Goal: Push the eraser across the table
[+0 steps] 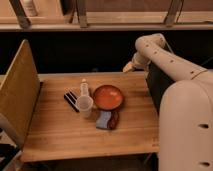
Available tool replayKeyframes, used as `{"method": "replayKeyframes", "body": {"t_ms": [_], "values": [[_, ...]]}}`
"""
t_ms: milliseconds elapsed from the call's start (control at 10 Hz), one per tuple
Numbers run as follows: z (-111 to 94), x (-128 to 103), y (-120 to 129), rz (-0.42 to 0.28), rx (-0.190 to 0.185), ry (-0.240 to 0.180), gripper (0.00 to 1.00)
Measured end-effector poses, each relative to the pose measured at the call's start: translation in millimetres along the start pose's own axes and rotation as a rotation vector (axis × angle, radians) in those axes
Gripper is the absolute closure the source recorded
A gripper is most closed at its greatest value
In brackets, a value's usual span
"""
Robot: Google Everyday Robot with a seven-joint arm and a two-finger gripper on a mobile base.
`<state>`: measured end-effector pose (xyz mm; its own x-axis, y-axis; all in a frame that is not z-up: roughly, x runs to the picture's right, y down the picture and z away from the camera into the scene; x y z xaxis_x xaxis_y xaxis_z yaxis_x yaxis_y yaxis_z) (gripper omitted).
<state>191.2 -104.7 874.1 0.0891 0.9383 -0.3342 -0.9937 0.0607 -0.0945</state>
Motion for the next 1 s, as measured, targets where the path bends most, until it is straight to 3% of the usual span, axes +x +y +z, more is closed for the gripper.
{"method": "replayKeyframes", "body": {"t_ms": [600,700,900,1000], "values": [[0,0,0,0.0,0.0,0.0,0.8],[0,0,0,-0.003,0.004,0.001,0.94],[0,2,1,-0.041,0.031,0.003,1.0],[3,4,12,-0.128,0.067,-0.001,1.0]]}}
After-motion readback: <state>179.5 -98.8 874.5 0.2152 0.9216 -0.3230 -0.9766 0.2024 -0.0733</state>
